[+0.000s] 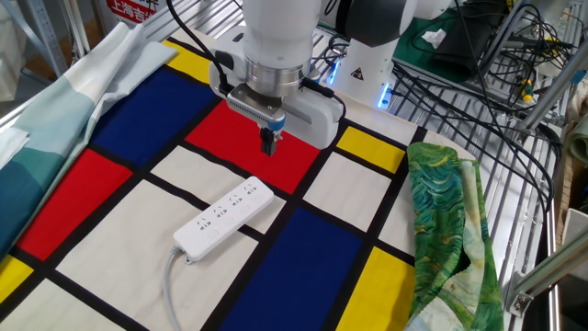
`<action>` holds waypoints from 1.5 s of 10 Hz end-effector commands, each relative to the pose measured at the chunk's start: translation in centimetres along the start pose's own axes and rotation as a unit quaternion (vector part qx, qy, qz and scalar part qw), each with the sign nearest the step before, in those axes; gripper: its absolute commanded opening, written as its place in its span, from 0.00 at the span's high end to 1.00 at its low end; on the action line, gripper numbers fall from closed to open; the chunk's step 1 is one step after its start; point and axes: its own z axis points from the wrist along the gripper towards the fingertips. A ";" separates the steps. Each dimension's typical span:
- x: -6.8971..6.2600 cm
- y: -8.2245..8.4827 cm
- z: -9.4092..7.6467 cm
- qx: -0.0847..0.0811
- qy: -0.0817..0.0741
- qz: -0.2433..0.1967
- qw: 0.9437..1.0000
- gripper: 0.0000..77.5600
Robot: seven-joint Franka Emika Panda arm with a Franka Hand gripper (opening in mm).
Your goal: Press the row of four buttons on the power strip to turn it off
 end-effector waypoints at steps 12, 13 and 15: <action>0.0 0.0 -0.1 0.015 0.052 0.091 0.994 1.00; 0.0 0.0 -0.1 0.011 0.053 0.095 0.994 1.00; 0.0 0.0 -0.1 0.008 0.053 0.104 0.993 1.00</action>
